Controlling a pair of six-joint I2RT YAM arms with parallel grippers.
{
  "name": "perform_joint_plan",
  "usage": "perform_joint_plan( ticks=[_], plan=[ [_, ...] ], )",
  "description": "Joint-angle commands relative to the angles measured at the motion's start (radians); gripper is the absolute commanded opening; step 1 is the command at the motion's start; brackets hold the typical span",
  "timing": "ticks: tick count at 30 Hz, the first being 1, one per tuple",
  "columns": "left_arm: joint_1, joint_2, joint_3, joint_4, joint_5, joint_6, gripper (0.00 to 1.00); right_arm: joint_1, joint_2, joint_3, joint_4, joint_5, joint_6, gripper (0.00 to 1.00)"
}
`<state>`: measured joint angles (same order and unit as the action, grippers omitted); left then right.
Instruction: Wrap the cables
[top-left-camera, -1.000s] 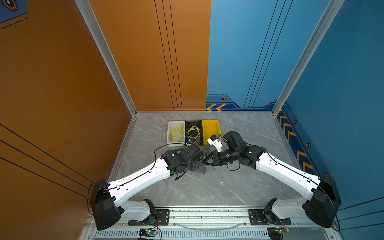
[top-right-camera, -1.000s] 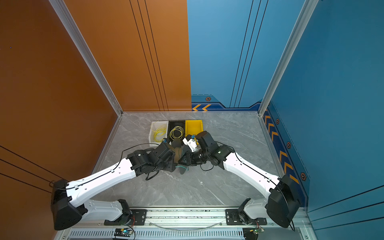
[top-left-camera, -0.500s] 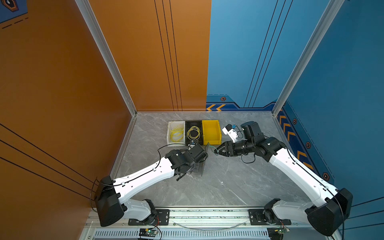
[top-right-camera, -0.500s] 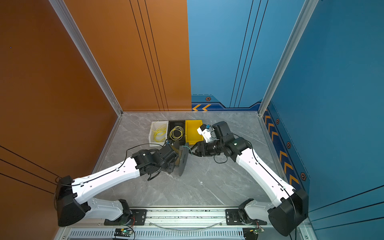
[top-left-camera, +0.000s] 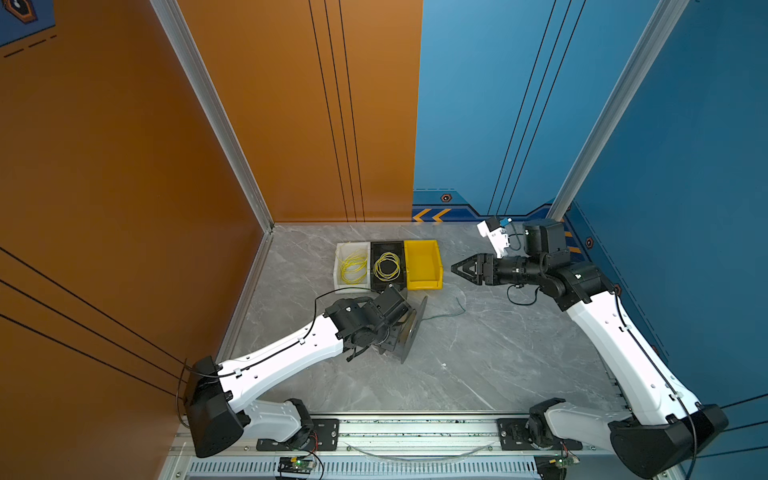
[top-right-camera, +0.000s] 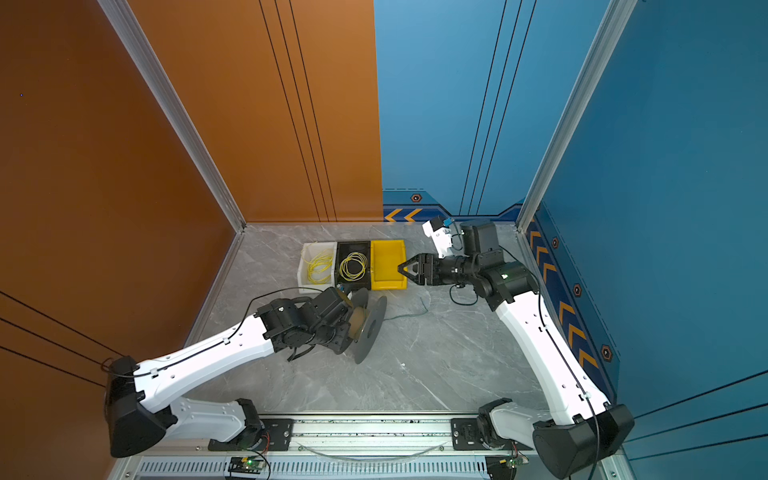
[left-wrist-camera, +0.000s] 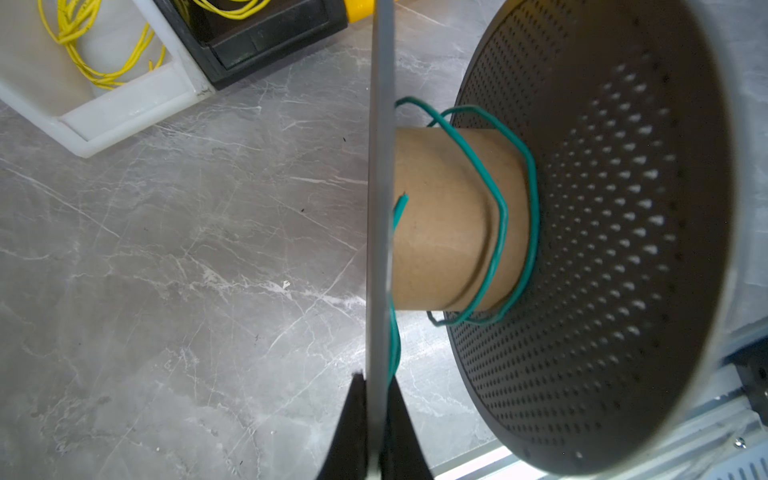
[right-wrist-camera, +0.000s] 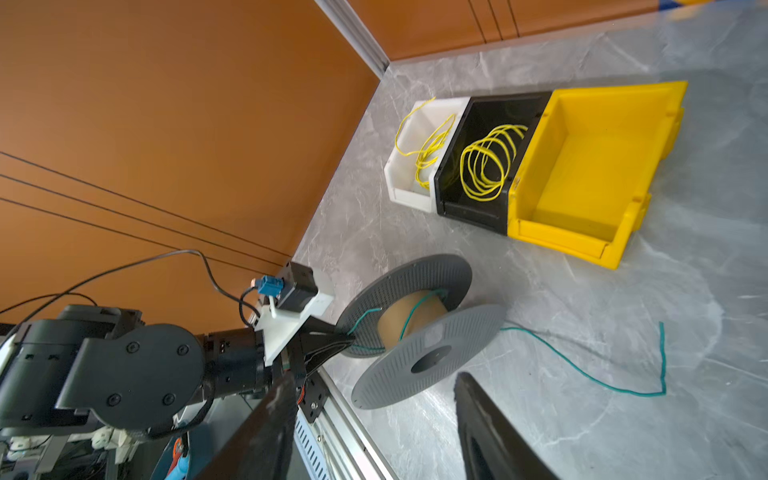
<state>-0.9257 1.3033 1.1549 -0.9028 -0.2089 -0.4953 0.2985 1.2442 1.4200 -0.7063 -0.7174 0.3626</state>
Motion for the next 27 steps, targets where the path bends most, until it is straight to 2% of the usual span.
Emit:
perform_joint_plan(
  ticks=[1,7,11,14,18,22,27],
  plan=[
    [0.023,-0.03,0.035,-0.071,0.092,0.084,0.0,-0.052,0.017,0.034,-0.022,0.0,-0.014,0.63],
    [0.072,-0.044,0.048,-0.134,0.178,0.131,0.0,-0.212,-0.019,-0.101,-0.019,0.096,0.055,0.61],
    [0.099,-0.058,0.056,-0.158,0.209,0.151,0.0,-0.229,0.007,-0.217,-0.018,0.236,0.031,0.61],
    [0.109,-0.056,0.06,-0.176,0.248,0.171,0.0,-0.226,0.082,-0.297,0.03,0.249,0.029,0.61],
    [0.109,-0.034,0.074,-0.196,0.309,0.203,0.0,-0.16,0.225,-0.304,0.041,0.288,-0.015,0.6],
    [0.105,-0.012,0.096,-0.242,0.293,0.233,0.0,-0.038,0.352,-0.266,0.019,0.38,-0.098,0.6],
    [0.115,-0.002,0.103,-0.251,0.295,0.242,0.0,0.073,0.413,-0.27,0.024,0.493,-0.153,0.61]
  ],
)
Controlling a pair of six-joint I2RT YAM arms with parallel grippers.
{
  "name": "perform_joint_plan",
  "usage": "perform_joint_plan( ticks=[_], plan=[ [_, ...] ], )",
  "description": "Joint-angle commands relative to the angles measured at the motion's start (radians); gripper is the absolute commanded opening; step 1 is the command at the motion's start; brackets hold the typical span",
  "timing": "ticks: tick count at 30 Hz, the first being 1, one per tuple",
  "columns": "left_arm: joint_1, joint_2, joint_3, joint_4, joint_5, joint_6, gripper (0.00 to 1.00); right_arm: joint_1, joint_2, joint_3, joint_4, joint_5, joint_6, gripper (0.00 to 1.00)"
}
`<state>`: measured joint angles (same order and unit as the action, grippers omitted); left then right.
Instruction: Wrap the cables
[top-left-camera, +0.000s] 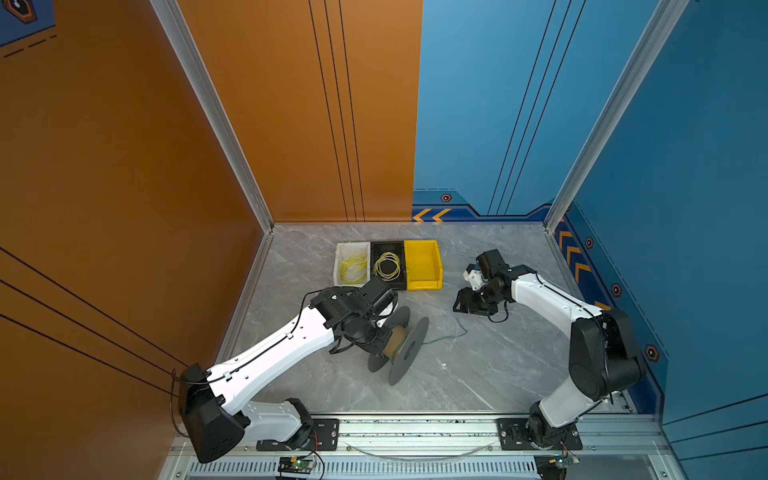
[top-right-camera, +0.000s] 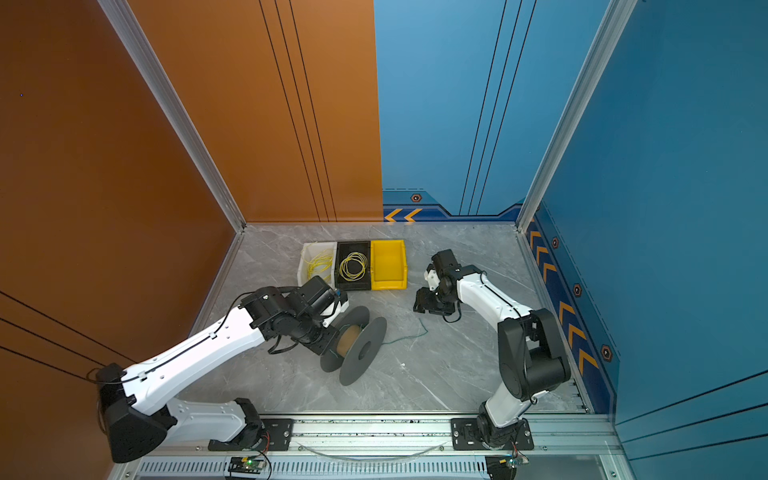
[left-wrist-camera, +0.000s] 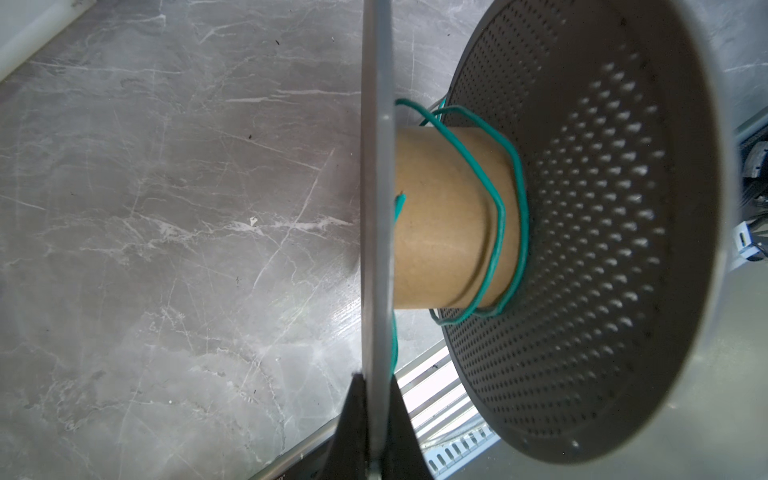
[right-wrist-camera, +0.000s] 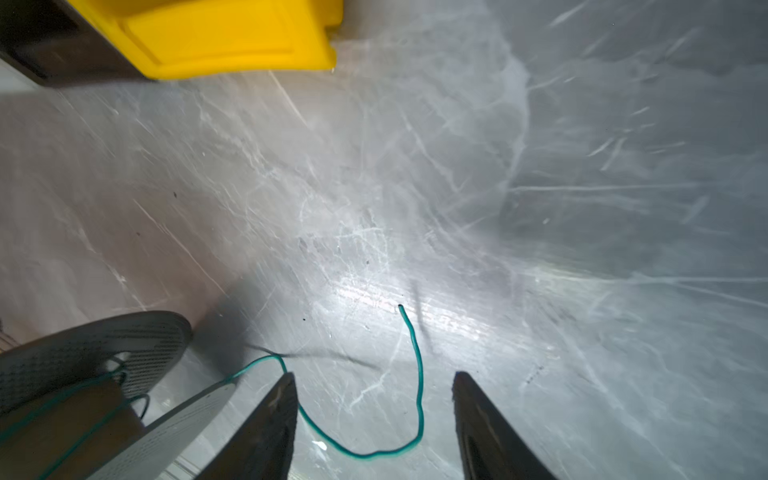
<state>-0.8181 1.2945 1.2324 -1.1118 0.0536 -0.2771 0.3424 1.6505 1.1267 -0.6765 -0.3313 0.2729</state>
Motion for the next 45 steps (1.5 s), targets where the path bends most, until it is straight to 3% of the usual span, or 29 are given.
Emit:
perform_joint_plan(
  ticks=[1,4,17,25,28,33,38,45],
  plan=[
    [0.009,0.008,0.028,-0.042,0.031,0.024,0.0,0.047,0.015,0.016,-0.006,0.145,-0.071,0.61],
    [0.016,0.014,0.027,-0.042,0.032,0.027,0.0,0.083,0.043,-0.004,-0.003,0.215,-0.083,0.6],
    [0.034,0.02,0.02,-0.043,0.036,0.029,0.0,0.155,0.104,-0.034,0.042,0.315,-0.088,0.5],
    [0.042,0.025,0.016,-0.042,0.035,0.034,0.0,0.175,0.152,-0.043,0.047,0.383,-0.081,0.37],
    [0.042,0.025,0.017,-0.042,0.035,0.036,0.0,0.176,0.164,-0.041,0.054,0.393,-0.075,0.26],
    [0.043,0.019,0.007,-0.043,0.035,0.035,0.0,0.176,0.198,-0.038,0.072,0.398,-0.077,0.2],
    [0.044,0.009,-0.007,-0.042,0.034,0.027,0.0,0.177,0.217,-0.049,0.099,0.425,-0.073,0.02],
    [0.046,0.002,-0.023,-0.042,0.023,0.015,0.0,0.176,0.076,-0.037,0.108,0.439,-0.039,0.0]
  ],
)
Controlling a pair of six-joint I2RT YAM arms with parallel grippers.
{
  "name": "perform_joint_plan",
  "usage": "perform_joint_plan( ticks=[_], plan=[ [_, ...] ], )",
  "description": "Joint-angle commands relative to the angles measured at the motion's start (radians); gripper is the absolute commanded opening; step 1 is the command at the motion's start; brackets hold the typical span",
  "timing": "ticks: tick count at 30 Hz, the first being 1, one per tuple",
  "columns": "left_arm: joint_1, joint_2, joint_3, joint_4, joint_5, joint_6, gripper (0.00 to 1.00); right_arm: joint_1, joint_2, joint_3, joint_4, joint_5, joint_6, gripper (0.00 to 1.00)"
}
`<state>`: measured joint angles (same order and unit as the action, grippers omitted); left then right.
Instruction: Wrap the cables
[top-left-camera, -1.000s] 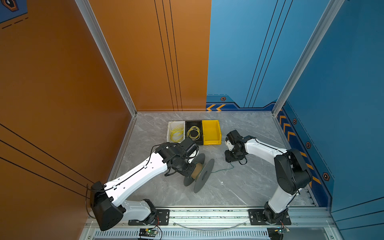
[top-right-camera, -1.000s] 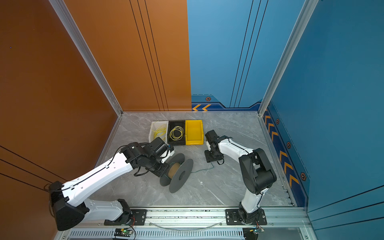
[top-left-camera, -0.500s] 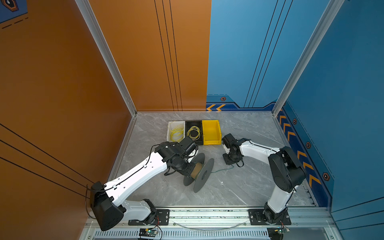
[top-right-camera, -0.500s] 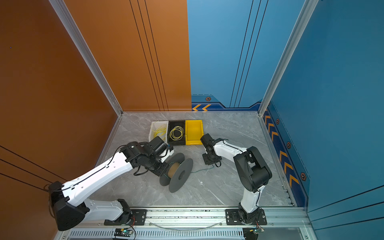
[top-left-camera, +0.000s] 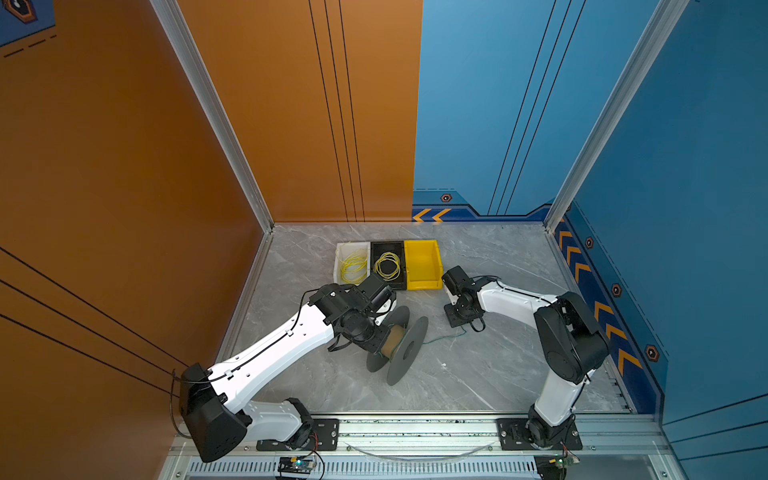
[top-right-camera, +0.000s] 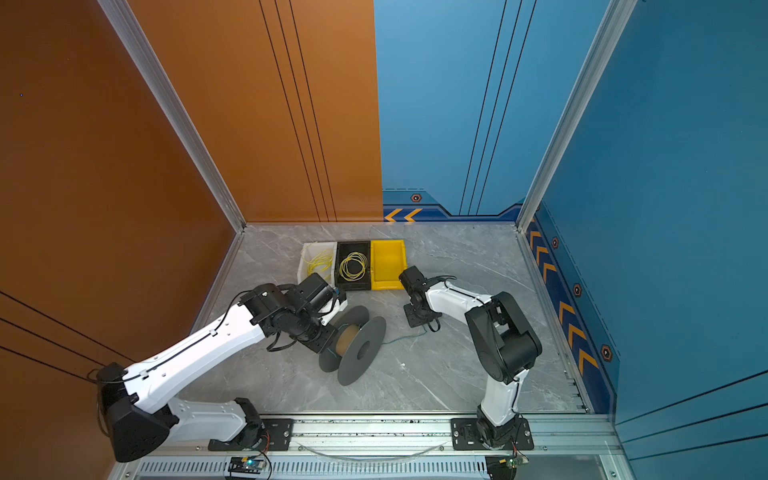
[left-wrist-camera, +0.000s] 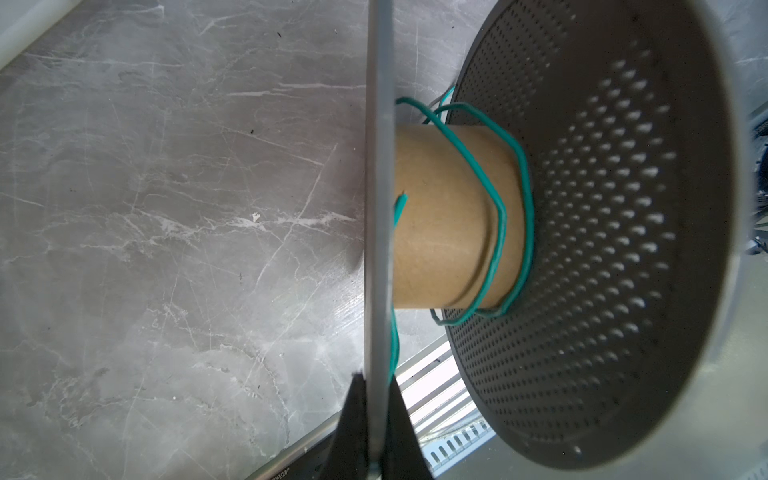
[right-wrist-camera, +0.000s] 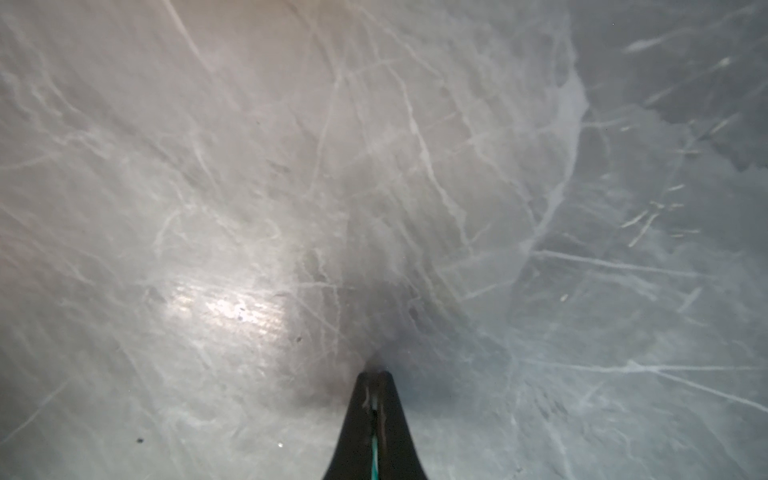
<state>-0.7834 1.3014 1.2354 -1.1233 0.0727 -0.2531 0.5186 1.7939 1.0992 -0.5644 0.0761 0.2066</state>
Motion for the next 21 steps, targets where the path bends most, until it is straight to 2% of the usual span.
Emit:
perform_joint_plan(
  ticks=[1,11,16,21],
  plan=[
    [0.011,-0.004,-0.028,-0.03,0.0,-0.011,0.0,-0.001,-0.103,-0.003,-0.007,0.024,0.035,0.0],
    [0.01,-0.003,-0.043,-0.029,-0.008,-0.023,0.0,-0.005,-0.377,0.097,-0.063,0.042,0.093,0.0],
    [0.006,0.004,-0.033,-0.03,-0.011,-0.026,0.0,-0.011,-0.459,0.157,-0.054,-0.005,0.149,0.0],
    [-0.005,0.023,-0.012,-0.028,-0.023,-0.058,0.0,0.01,-0.483,0.312,-0.034,-0.092,0.21,0.0]
  ],
)
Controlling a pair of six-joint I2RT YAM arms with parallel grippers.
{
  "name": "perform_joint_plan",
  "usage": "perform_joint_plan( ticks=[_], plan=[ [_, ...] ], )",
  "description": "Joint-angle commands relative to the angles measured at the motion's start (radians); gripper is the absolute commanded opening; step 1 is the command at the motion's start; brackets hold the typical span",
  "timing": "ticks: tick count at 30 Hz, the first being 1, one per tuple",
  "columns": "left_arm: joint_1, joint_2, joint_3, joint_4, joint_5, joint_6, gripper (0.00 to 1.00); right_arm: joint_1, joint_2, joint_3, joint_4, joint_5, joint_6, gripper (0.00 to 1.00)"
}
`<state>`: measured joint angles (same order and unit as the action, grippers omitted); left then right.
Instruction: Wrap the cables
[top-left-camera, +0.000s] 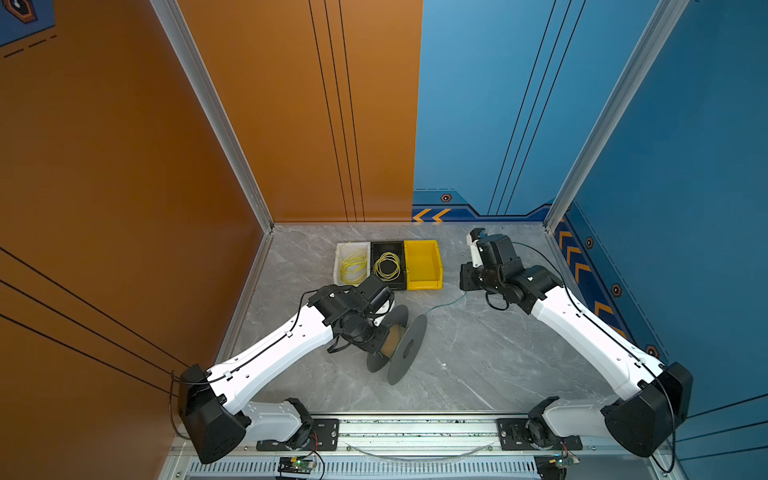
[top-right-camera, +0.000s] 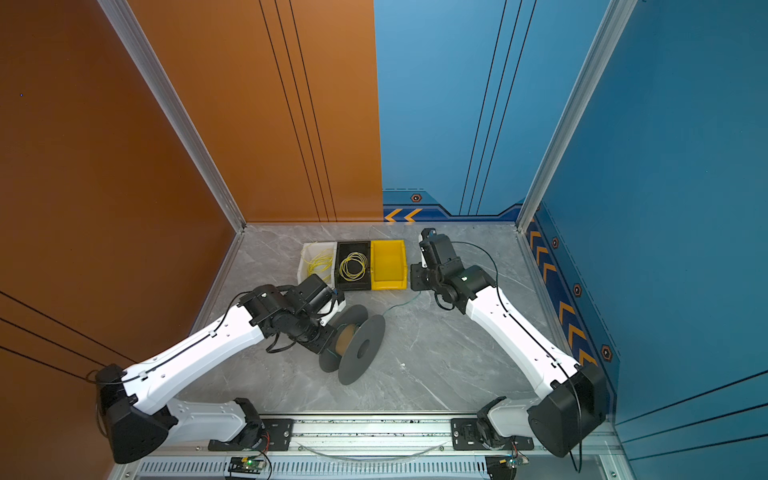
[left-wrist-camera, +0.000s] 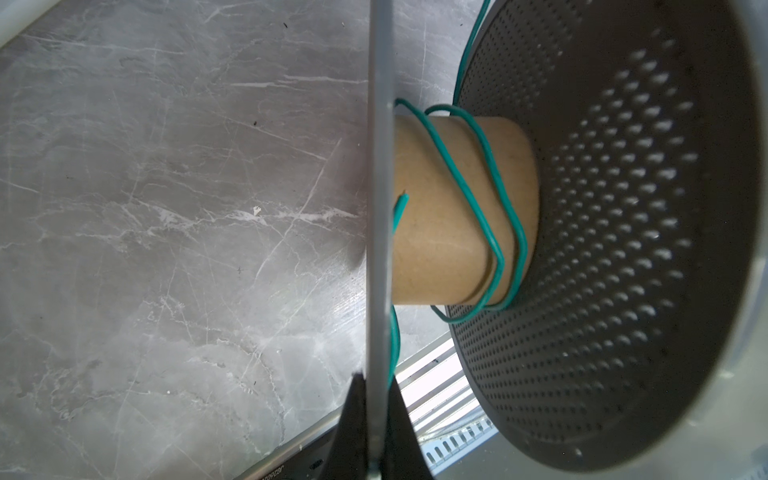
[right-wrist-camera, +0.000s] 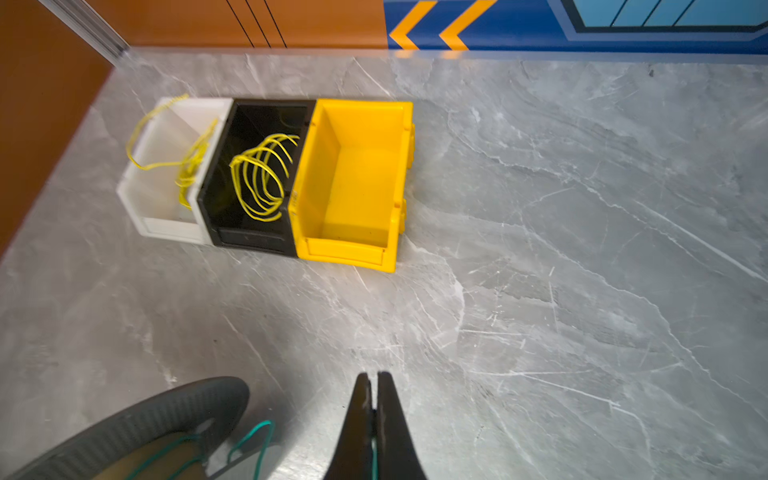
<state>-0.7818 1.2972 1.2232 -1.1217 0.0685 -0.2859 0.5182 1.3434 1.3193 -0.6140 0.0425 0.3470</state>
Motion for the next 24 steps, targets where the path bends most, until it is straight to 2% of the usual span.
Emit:
perform_joint_plan(
  ticks=[1,7,16,19,24],
  plan=[
    [-0.009,0.031,0.004,-0.027,-0.026,-0.038,0.0,0.015,-0.035,0.115,0.027,-0.081,0.089,0.0],
    [-0.022,0.029,0.04,-0.02,-0.078,-0.137,0.0,0.074,-0.056,0.212,0.131,-0.22,0.239,0.0],
    [-0.03,-0.043,0.01,0.104,-0.232,-0.379,0.0,0.28,-0.077,0.235,0.266,-0.209,0.359,0.0],
    [-0.036,-0.055,0.004,0.17,-0.275,-0.456,0.0,0.34,-0.078,0.23,0.328,-0.231,0.414,0.0],
    [-0.016,-0.124,-0.031,0.315,-0.322,-0.59,0.0,0.423,-0.127,0.191,0.347,-0.205,0.46,0.0]
  ],
)
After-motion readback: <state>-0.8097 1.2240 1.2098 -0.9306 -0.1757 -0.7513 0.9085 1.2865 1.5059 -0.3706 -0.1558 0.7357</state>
